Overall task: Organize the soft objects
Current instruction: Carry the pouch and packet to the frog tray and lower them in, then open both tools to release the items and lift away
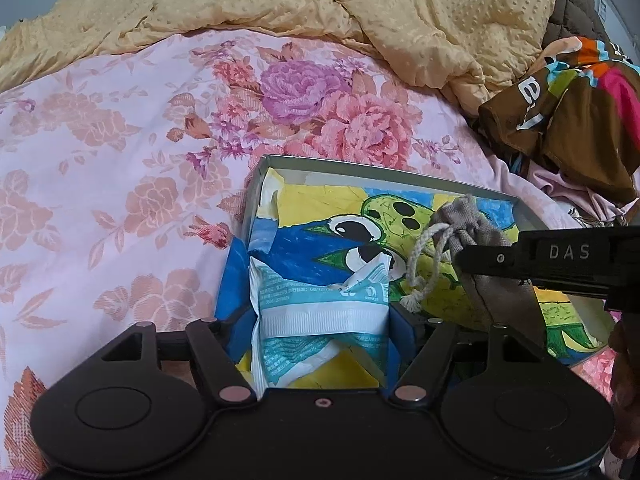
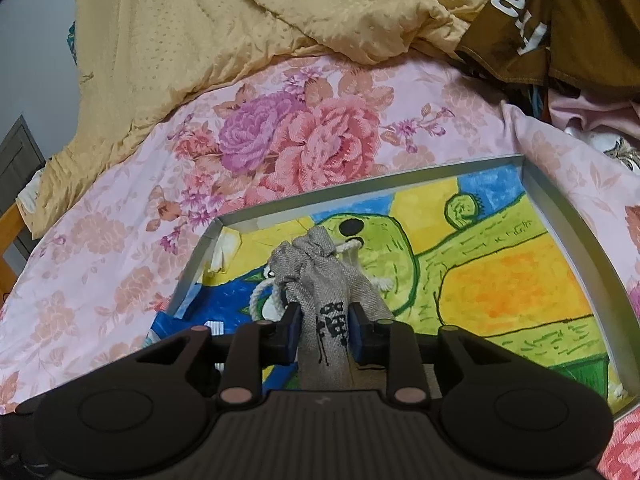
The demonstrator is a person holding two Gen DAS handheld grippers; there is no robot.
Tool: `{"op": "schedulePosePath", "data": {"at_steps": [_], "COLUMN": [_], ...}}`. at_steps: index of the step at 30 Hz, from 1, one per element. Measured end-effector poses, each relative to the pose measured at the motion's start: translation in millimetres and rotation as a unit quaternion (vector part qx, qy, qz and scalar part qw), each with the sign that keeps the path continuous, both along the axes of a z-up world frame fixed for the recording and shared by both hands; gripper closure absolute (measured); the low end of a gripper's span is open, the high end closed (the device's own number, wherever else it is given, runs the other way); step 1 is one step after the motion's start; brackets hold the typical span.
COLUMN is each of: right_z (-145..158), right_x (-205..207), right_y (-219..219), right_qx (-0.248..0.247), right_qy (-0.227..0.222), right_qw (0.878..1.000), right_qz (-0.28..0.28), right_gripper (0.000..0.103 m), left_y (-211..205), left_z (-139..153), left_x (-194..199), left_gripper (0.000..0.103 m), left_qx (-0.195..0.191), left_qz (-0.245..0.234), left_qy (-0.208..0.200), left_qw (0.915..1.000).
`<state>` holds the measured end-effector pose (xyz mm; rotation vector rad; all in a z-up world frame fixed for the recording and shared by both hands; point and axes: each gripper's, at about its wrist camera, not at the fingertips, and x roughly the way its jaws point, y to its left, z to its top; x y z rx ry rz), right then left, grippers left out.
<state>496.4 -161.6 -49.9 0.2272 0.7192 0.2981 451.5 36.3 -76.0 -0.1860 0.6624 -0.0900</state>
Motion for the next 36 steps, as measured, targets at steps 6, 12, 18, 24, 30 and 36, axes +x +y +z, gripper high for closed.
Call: {"op": "schedulePosePath", "data": {"at_steps": [6, 12, 18, 24, 30, 36], "right_z": [0.5, 17.9, 43.4, 63.2, 80.9, 92.6], "right_x": [-1.5, -14.7, -43.6, -81.5, -124.7, -174.7], "right_y": [-4.4, -13.0, -28.8, -44.4, -58.8, -69.5], "right_qx": [0.006, 0.009, 0.000, -0.014, -0.022, -0.037], "right_qy": [0.006, -0.005, -0.034, -0.067, -0.104, -0.158], "right_qw": [1.000, 1.000, 0.999, 0.998, 0.994, 0.987], "right_qz": [-0.005, -0.010, -0.015, -0.013, -0.013, -0.004], "right_gripper": [0.068, 0.049, 0.031, 0.017, 0.008, 0.000], "left_y": [2.0, 5.5, 6.0, 0.8, -7.4, -14.2], "left_z": [0.9, 12.2, 39.6, 74.7, 101.0, 119.5], "left_x": [-1.3, -9.5, -27.7, -60.4, -102.4, -142.2], "left_gripper": [0.027, 0.019, 0.015, 0.006, 0.002, 0.001], "left_qx": [-0.009, -0.017, -0.011, -0.008, 0.007, 0.012], "left_qz": [-0.001, 0.005, 0.023, 0.020, 0.027, 0.030], "left_qy": [-0.002, -0.011, -0.033, -0.073, -0.101, -0.114], "left_qw": [1.0000, 0.9998, 0.9992, 0.9971, 0.9946, 0.9929]}}
